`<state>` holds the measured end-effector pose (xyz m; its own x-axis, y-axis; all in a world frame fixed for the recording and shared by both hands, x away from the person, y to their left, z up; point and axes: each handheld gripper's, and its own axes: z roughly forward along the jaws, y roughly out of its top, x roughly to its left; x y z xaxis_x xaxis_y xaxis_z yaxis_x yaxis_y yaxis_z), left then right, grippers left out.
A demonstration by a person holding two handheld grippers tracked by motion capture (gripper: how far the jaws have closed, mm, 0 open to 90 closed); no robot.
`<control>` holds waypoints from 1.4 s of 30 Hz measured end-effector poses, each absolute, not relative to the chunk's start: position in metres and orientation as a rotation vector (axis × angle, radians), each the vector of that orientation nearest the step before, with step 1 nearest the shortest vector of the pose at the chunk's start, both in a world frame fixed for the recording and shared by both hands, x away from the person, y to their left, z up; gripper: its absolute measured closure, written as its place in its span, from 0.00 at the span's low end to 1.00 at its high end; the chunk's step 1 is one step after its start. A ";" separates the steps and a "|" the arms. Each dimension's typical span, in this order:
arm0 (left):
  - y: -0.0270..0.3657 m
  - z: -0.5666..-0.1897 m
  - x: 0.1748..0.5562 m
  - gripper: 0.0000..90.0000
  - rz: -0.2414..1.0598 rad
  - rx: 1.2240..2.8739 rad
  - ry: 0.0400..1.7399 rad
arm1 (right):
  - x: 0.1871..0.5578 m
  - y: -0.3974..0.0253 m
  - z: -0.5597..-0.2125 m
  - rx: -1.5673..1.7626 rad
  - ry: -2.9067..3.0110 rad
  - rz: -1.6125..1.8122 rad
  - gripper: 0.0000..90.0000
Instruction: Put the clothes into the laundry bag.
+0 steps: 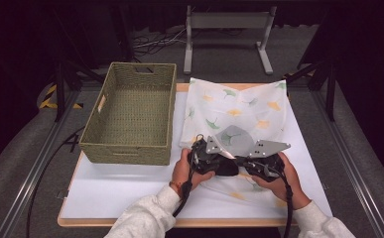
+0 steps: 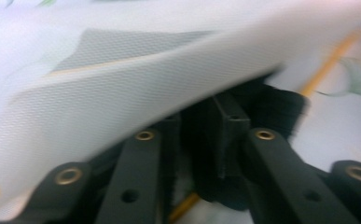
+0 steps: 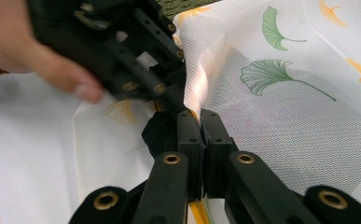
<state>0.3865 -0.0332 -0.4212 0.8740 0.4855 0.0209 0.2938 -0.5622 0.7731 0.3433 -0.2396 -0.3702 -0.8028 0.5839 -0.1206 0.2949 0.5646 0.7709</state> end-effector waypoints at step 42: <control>-0.038 -0.429 0.416 0.98 0.392 2.240 0.714 | 0.340 -0.246 -0.369 0.726 2.444 1.098 0.98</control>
<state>0.4164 -0.0376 -0.4291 0.7984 0.5990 0.0611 0.3726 -0.5712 0.7313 0.3397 -0.2458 -0.3693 -0.8017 0.5866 -0.1150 0.3037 0.5654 0.7668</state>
